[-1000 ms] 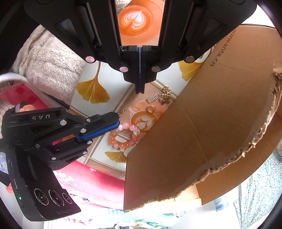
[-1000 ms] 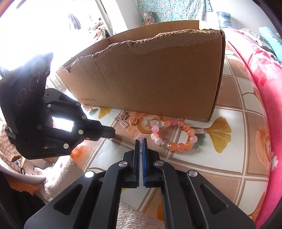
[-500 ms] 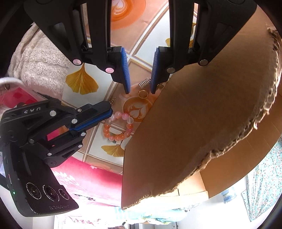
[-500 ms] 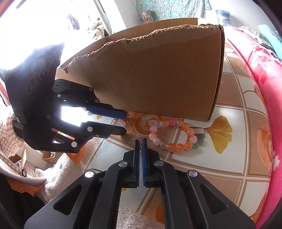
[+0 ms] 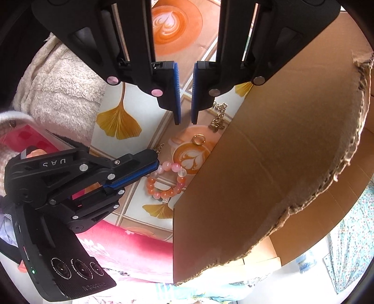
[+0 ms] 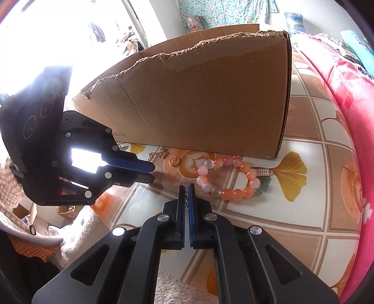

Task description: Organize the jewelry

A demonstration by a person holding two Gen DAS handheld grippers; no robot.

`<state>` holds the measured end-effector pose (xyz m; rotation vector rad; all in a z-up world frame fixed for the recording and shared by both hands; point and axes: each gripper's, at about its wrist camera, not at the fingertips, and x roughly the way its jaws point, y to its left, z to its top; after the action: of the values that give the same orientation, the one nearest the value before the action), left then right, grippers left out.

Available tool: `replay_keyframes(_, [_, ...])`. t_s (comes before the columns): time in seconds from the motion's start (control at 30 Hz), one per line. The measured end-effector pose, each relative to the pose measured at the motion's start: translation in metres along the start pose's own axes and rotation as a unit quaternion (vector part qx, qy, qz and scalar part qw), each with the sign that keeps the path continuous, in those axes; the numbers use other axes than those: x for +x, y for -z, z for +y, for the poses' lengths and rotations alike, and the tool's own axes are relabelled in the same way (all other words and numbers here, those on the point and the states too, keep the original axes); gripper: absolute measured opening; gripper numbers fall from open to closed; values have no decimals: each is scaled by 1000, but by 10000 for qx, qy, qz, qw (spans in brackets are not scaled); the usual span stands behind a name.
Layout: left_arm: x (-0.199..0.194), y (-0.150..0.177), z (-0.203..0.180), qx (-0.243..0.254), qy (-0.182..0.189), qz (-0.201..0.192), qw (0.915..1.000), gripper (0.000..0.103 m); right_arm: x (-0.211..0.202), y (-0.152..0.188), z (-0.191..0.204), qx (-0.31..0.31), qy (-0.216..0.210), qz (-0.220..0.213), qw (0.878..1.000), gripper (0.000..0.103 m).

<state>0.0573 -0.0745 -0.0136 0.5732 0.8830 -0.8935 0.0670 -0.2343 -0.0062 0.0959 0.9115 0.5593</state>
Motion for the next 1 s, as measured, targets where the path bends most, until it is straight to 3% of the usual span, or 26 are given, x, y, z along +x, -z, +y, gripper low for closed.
replay_keyframes(0.1, [-10, 3, 2, -216, -137, -161, 9995, 9, -2, 1, 0, 8, -2, -14, 10000, 3])
replay_keyframes(0.2, [-16, 6, 11, -709, -302, -184, 9969, 16, -2, 1, -2, 40, -6, -22, 10000, 3])
replay_keyframes(0.43, [-9, 15, 29, -1813, -450, -31, 9824, 19, 0, 0, -4, 53, -39, -37, 10000, 3])
replay_keyframes(0.63, [0, 11, 25, -1979, -610, -91, 9783, 19, -1, 0, -5, 86, -47, -80, 9999, 3])
replay_keyframes(0.73, [3, 8, 18, -1821, -820, -86, 9798, 18, -2, 2, -6, 105, -50, -103, 9999, 3])
replay_keyframes(0.83, [6, 5, 11, -1683, -819, -95, 9823, 5, -3, 3, -8, 123, -52, -120, 9998, 3])
replay_keyframes(1.0, [9, 0, 8, -1608, -852, -77, 9833, 4, -5, 4, -10, 161, -56, -177, 9997, 3])
